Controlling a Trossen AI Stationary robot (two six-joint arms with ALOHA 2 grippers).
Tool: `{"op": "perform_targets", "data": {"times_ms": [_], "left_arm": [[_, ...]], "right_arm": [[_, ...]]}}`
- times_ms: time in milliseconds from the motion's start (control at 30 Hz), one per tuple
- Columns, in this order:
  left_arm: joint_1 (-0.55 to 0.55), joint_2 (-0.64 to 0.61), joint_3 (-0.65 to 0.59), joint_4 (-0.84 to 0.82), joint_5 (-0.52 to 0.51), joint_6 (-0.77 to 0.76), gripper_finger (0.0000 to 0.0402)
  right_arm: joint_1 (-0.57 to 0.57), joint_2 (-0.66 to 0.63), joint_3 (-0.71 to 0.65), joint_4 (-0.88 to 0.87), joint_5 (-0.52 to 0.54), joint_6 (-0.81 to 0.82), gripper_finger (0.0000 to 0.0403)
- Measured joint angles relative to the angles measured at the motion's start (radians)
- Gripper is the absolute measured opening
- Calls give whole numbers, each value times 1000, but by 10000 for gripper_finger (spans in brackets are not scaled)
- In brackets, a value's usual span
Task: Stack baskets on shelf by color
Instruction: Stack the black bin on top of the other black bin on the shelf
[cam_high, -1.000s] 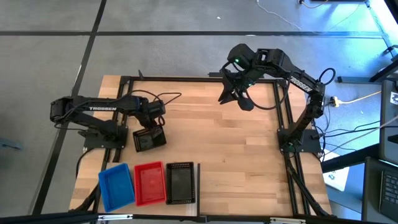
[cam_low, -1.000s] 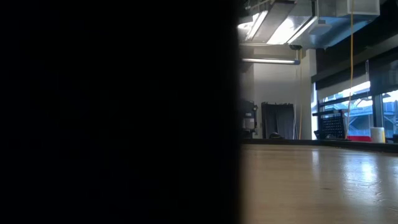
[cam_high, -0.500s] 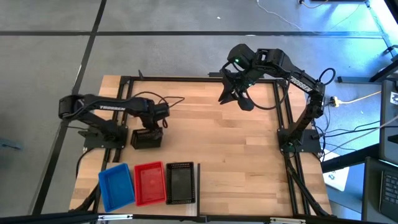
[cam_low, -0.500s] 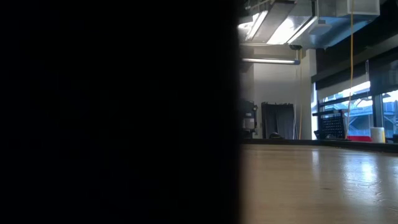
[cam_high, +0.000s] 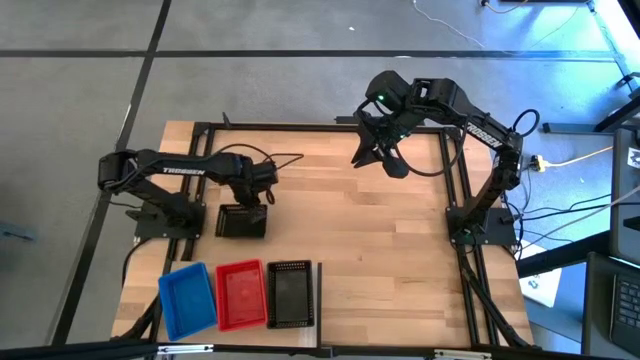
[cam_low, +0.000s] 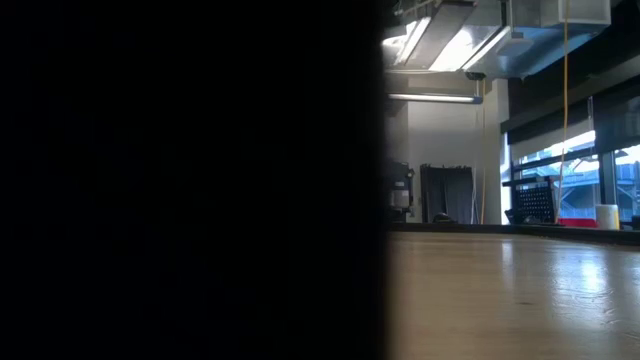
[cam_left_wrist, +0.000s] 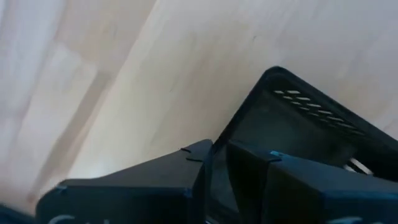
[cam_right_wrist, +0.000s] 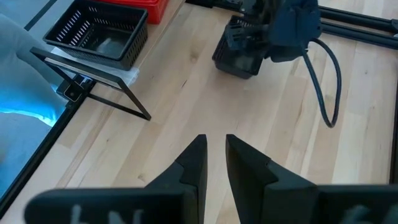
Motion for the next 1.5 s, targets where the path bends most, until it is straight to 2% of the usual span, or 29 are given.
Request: {"op": "perform_targets", "data": {"times_ms": [633,833,1067,1500], "left_arm": [[0,1,29,-11,12,434,39],[0,1,29,-11,-24,462,39],[-1,1,29,-10,13,464,39],[-1,47,30,7,14,498,39]], "right_arm": [[0,0,0,0,0,0,58],[0,0,0,-2,0,-1,58],[0,0,0,-3,0,0,58],[0,0,0,-5,0,-2,58]]}}
